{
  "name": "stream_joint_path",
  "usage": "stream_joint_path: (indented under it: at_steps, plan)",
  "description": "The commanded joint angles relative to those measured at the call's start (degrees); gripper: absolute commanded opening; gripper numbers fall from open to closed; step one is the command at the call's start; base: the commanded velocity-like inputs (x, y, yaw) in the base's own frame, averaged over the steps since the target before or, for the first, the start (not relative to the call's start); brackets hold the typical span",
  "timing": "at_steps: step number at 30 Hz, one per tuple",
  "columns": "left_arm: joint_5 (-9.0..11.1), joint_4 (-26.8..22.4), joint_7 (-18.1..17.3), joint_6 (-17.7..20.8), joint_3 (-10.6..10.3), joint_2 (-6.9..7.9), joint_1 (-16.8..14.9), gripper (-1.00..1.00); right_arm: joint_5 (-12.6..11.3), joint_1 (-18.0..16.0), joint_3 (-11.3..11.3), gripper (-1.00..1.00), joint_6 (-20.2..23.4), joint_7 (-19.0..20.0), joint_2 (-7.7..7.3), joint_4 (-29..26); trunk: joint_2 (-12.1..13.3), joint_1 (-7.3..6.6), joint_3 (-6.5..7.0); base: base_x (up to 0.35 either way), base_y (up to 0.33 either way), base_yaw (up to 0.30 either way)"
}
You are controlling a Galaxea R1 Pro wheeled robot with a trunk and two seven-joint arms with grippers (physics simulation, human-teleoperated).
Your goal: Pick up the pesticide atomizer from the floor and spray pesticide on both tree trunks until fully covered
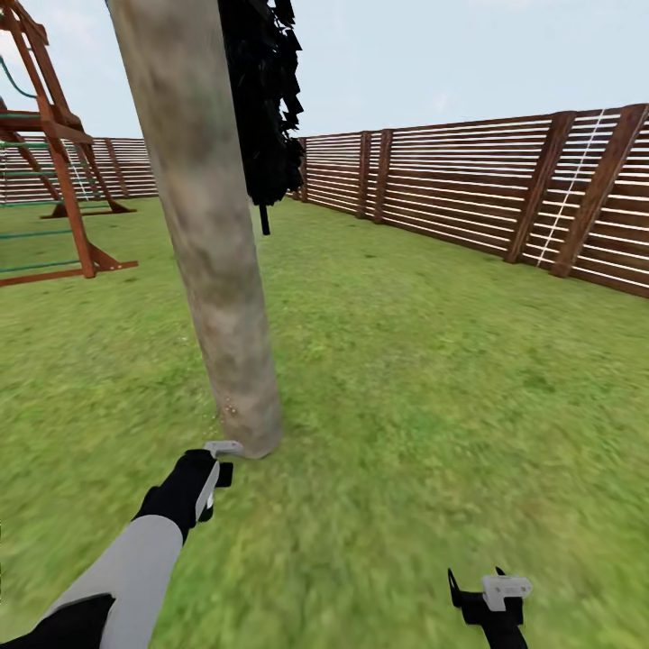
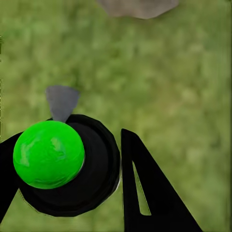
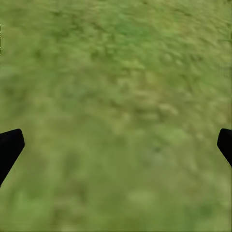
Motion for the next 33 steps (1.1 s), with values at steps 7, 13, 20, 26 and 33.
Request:
stream_joint_path:
  at_steps: [7, 13, 20, 26, 33]
  plan:
    - [0.2, 0.1, -0.2, 0.0, 0.0, -0.35, 0.0, -1.0, 0.0, 0.0, 0.0, 1.0, 0.0, 0.0, 0.0, 0.0, 0.0, 0.0, 0.0, 0.15, -0.179, 0.196]
    - [0.2, 0.1, -0.5, 0.0, -0.3, -3.08, 0.6, -1.0, 0.0, 0.0, 0.0, 1.0, 0.0, 0.0, 0.0, 0.0, 0.0, 0.0, 0.0, 0.006, -0.006, 0.005]
    - [-0.1, 0.1, -15.3, 0.0, -4.5, 8.18, 0.5, -1.0, 0.0, 0.0, 0.0, 1.0, 0.0, 0.0, 0.0, 0.0, 0.0, 0.0, 0.0, 0.0, 0.0, -0.047]
    - [0.2, -0.2, -16.5, 4.4, -12.1, 3.99, 0.3, -1.0, 0.0, 0.0, 0.0, 1.0, 0.0, 0.0, 0.0, 0.0, 0.0, 0.0, 0.0, 0.0, 0.0, -0.085]
    - [1.3, -0.3, -16.5, 4.7, -11.5, 9.32, -0.2, -1.0, 0.0, 0.0, 0.0, 1.0, 0.0, 0.0, 0.0, 0.0, 0.0, 0.0, 0.0, 0.0, 0.0, -0.001]
